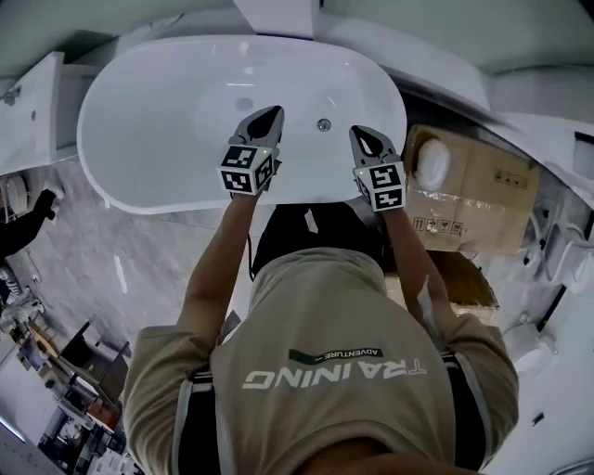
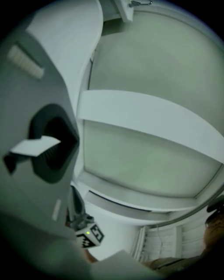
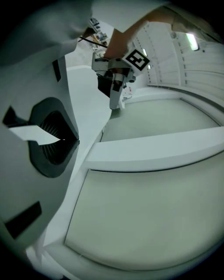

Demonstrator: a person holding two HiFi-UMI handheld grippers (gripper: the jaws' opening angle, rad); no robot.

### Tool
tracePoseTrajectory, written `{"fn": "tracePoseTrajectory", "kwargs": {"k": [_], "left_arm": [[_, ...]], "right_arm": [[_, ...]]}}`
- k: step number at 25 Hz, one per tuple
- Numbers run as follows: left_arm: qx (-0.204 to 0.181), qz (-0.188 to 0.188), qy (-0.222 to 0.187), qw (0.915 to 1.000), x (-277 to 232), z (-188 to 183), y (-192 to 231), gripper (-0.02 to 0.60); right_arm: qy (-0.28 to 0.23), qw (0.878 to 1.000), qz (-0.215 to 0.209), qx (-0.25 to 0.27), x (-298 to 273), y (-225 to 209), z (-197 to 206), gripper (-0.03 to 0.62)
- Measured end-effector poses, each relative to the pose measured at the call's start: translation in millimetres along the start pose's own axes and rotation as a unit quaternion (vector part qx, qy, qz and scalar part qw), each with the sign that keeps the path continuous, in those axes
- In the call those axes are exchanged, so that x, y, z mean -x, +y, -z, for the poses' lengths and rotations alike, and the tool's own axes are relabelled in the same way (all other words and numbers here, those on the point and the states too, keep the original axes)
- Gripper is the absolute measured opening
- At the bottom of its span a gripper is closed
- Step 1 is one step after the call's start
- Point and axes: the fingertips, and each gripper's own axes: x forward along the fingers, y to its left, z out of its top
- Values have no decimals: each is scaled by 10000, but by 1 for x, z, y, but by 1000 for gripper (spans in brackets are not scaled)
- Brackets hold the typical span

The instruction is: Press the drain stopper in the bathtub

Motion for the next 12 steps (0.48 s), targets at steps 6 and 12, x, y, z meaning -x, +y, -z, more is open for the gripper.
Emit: {"fn": "tracePoseTrajectory", "kwargs": {"k": [6, 12], "left_arm": [[222, -73, 417, 9989, -30, 63, 32, 2], [385, -169, 944, 9946, -61, 135, 61, 2]], "right_arm": [[409, 9990, -174, -22, -45, 1, 59, 12], [845, 9956, -237, -338, -103, -7, 127, 12]]}}
